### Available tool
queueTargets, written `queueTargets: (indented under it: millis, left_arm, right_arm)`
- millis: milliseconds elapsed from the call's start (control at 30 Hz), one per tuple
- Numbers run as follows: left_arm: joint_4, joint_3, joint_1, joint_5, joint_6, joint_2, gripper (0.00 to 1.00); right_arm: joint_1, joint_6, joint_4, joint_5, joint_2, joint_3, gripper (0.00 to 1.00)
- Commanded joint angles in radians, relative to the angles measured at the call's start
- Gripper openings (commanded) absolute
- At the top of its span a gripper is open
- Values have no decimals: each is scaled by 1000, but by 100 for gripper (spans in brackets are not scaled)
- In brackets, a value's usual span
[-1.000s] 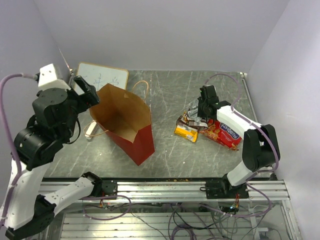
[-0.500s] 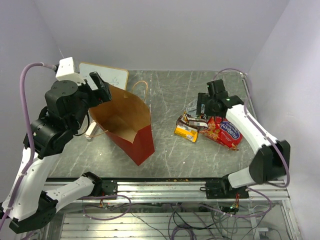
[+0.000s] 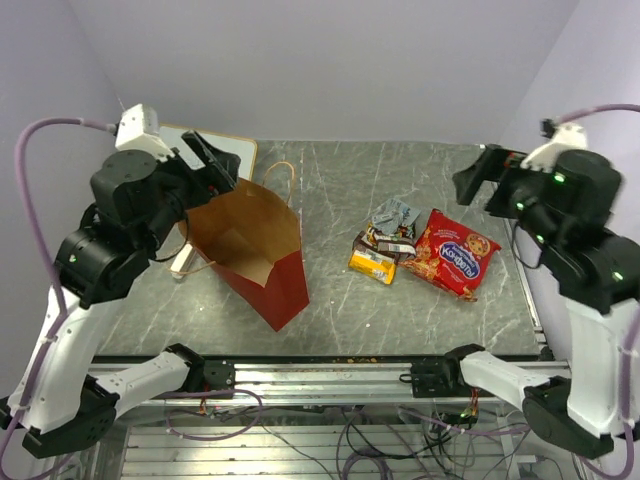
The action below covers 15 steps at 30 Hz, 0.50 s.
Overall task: Take the snacks out of the paper bag
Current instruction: Reset both arms
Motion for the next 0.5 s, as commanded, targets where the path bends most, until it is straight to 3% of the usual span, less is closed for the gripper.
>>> queueTargets:
  millis: [0,167,300,467]
  left_arm:
    - [-4,109,5,-17,5,-41,100]
    - [7,182,5,-15,-21,-76,100]
    - [-35,218,5,12,-79,-68,100]
    - [5,141,5,36,-138,-98,99]
  right_arm:
    - [-5,-32,-129,21,-30,128,100]
    - [-5,-33,-139,0,-36,268,100]
    - [-5,-9,-148,-20,-40,272,100]
    - [-5,6,-136,-29,-59,263,100]
